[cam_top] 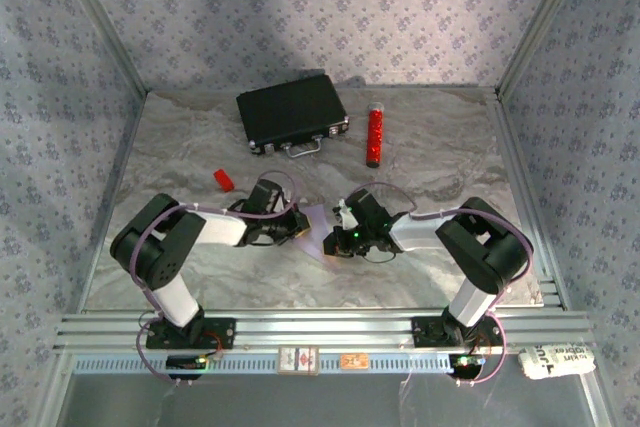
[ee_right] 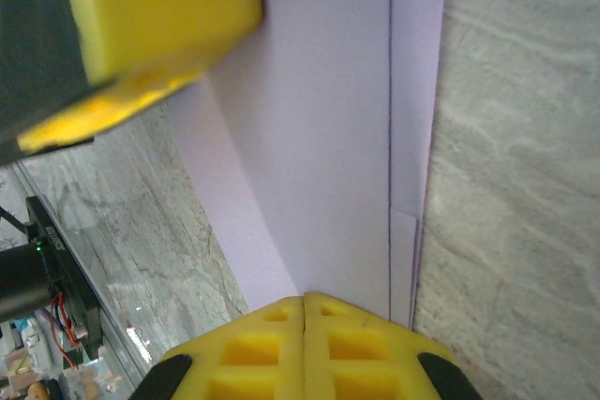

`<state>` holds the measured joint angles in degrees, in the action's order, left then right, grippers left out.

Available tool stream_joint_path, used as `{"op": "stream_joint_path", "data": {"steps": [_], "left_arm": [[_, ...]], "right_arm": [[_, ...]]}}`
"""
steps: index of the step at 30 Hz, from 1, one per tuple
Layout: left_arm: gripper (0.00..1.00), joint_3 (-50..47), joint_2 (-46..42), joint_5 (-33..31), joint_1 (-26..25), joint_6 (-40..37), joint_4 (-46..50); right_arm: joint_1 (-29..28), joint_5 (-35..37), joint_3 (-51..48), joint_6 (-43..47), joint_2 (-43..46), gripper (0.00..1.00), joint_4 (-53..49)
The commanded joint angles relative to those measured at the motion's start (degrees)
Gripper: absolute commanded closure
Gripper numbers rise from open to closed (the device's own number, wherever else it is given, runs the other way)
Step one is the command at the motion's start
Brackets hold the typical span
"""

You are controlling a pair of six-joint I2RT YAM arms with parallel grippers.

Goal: Fold a paper plane with a square sheet of paper (pick it up from the middle)
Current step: Fourth fold the wing at the center of the table.

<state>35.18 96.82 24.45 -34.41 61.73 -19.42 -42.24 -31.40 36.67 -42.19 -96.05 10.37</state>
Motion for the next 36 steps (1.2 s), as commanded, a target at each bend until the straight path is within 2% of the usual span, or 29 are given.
{"op": "stream_joint_path", "data": {"steps": [1,20,28,36], "left_arm": [[0.97,1.34,0.83,-2.09,2.85,-2.93,3.24],[0.97,5.57,2.51,-2.54,9.88,-8.60,10.37],[0.97,8.48,1.45,-2.13,10.07,-9.88,13.59],[0.96,8.58,-6.37,-2.84,8.38,-9.53,16.47]], "right_arm": [[-0.07,1.80,-2.64,2.18,-2.15,1.00,-10.10],[0.35,0.29,-2.35,3.96,-1.74,1.00,-11.51],[0.92,0.28,-2.32,4.49,-1.16,1.00,-11.88],[1.34,0.33,-1.50,4.73,-1.43,1.00,-12.07]]}}
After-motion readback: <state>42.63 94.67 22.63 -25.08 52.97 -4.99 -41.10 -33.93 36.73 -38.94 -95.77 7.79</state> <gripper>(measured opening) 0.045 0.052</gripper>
